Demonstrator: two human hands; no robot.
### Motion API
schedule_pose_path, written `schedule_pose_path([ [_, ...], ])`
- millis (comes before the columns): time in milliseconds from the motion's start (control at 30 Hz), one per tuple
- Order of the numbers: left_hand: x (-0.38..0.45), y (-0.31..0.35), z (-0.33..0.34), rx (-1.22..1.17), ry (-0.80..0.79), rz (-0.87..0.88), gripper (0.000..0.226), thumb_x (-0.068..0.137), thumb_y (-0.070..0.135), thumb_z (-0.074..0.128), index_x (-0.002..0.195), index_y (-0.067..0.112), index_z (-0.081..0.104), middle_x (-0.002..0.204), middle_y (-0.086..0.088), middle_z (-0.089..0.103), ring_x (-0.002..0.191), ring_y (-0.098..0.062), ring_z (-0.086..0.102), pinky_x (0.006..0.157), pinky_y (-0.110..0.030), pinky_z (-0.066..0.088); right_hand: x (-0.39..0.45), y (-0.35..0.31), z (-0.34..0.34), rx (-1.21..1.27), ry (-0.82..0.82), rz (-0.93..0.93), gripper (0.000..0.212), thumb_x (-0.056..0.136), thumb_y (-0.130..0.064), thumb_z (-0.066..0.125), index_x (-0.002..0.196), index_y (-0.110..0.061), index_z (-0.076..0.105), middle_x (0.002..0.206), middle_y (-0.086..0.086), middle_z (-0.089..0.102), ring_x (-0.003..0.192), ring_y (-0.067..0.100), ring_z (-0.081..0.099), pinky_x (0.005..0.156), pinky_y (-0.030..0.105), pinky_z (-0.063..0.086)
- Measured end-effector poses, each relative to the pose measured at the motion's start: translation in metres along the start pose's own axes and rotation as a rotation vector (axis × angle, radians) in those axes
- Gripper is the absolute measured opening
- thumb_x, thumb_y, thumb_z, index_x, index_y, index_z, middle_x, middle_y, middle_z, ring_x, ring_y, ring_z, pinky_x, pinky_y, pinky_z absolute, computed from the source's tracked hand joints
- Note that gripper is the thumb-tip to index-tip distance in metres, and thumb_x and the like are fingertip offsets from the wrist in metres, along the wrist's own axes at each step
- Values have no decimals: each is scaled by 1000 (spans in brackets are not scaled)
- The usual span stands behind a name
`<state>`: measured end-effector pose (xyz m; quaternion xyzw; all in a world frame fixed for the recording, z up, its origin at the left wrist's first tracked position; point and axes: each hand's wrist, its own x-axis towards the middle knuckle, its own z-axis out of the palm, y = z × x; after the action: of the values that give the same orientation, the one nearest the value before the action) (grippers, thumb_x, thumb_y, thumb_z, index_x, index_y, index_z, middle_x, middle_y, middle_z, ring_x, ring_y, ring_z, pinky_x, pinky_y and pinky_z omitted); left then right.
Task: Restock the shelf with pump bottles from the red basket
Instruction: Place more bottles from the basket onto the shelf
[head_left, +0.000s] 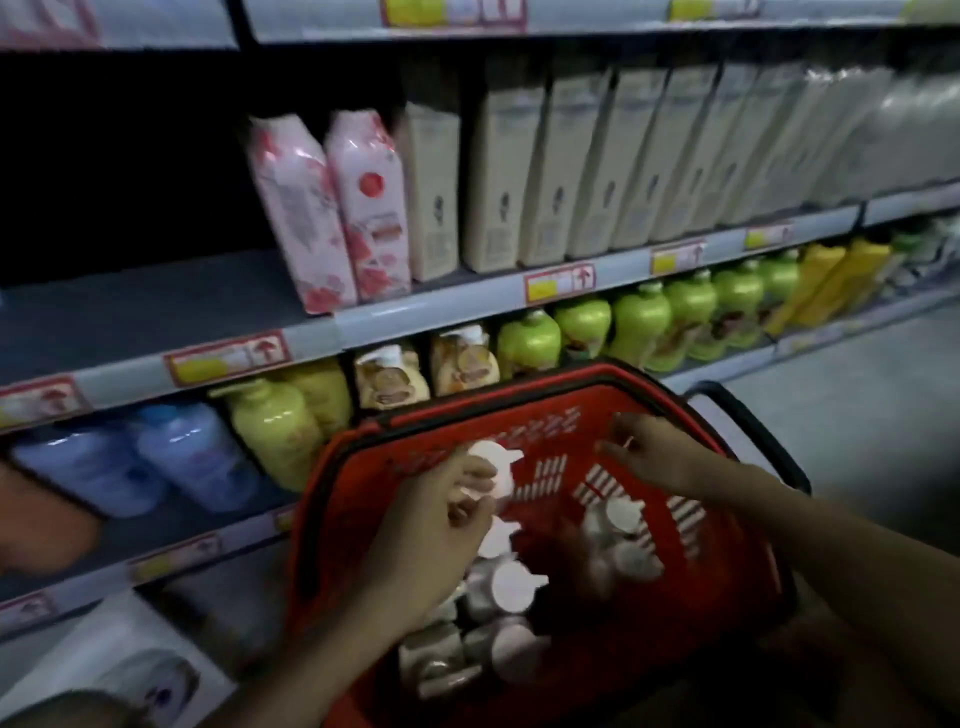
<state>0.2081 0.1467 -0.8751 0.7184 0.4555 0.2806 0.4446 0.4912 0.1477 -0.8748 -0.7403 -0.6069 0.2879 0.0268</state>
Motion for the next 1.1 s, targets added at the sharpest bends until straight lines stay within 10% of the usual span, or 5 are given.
schedule_pose_path([
  [100,9,3,23,78,-20,95,25,92,16,69,101,39,66,97,21,70,92,2,67,74,-11,52,6,37,9,-242,-283,-36,67,92,-51,65,145,-12,50,141,10,61,130,26,57,107,36,44],
  [367,25,-5,68,70,-217,133,34,93,22,64,117,45,55,109,22,66,104,5,63,86,-19,57,24,45,58,-246,-283,8,25,92,-27,64,111,-13,72,106,8,76,100,23,72,88,37,56],
  [700,36,-37,141,163,-334,-24,67,91,19,66,147,31,32,146,8,48,118,0,49,95,-20,38,23,15,91,-425,-223,11,24,91,-27,68,112,-16,65,105,2,68,95,18,66,85,31,56],
  [900,44,-64,131,215,-331,-153,71,87,21,70,146,23,31,151,0,44,137,-21,48,114,-38,42,27,9,60,-211,9,163,40,82,-49,74,61,-19,56,56,-4,56,53,13,58,49,26,46],
  [1100,44,-67,133,186,-286,-61,93,75,32,79,152,18,29,152,-1,43,143,-18,38,118,-38,35,21,-17,8,221,83,331,47,78,-51,74,76,-4,71,55,13,71,40,30,69,48,42,63],
])
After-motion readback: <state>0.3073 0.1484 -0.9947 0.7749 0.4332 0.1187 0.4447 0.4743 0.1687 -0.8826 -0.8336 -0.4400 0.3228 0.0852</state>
